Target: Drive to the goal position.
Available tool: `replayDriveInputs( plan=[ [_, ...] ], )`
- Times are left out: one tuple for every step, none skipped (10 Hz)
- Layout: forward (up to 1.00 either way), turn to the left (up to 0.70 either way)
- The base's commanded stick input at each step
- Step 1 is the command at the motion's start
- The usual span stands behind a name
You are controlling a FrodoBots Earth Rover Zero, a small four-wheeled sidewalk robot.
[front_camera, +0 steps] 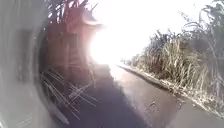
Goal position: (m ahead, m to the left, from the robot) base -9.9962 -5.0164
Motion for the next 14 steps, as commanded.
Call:
replayDriveInputs(
  plan=[
    [0.00,-0.70],
    [0.00,-0.70],
    [0.00,-0.70],
    [0.00,-0.70],
    [0.00,-0.70],
    [0.00,-0.70],
    [0.00,-0.70],
    [0.00,-0.70],
    [0.00,-0.70],
    [0.00,-0.70],
    [0.00,-0.70],
    [0.00,-0.70],
    [0.00,-0.70],
    [0.00,-0.70]
  ],
)
